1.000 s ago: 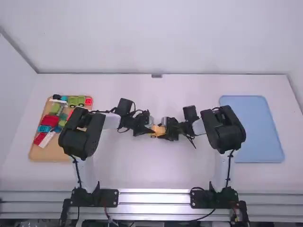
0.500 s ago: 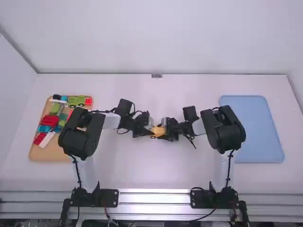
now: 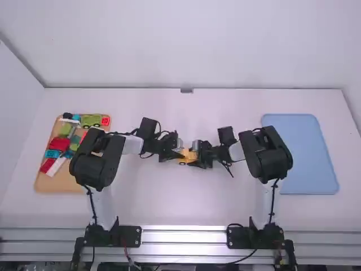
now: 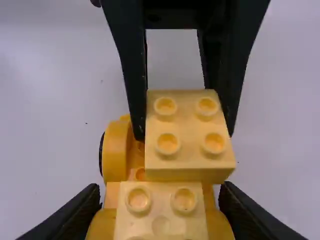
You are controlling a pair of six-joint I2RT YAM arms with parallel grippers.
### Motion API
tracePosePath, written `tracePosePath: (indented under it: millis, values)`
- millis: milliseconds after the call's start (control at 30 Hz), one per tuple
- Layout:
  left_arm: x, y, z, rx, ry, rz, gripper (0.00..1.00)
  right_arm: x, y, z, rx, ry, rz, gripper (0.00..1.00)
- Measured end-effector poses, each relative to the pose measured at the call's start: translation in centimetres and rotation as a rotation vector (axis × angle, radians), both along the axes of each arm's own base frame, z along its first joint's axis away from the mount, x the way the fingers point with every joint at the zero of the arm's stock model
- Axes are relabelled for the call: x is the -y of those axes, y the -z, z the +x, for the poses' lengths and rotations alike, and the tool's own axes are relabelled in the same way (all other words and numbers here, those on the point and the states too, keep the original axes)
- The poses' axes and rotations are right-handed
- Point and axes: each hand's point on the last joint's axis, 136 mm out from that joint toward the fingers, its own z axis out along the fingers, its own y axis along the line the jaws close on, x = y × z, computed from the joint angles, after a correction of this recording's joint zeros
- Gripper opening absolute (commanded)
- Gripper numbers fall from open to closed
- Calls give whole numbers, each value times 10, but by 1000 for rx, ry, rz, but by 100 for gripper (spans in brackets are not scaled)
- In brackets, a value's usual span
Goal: Assemble lego blocks to make yellow taxi
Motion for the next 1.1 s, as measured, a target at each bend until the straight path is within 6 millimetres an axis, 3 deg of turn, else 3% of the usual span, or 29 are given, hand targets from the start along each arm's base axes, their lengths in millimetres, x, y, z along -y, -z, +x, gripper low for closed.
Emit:
tracePosePath:
  millis: [767, 1033, 1100]
  values:
    - [0, 2, -12, -61, 16, -7, 2, 0, 0, -1, 0, -3, 2, 44]
    - [0, 3, -12, -31, 20, -18, 20, 0, 0, 0, 0, 0, 1, 45]
    - [0, 3, -12, -27, 19, -19, 29, 0, 0, 0, -1, 0, 1, 45]
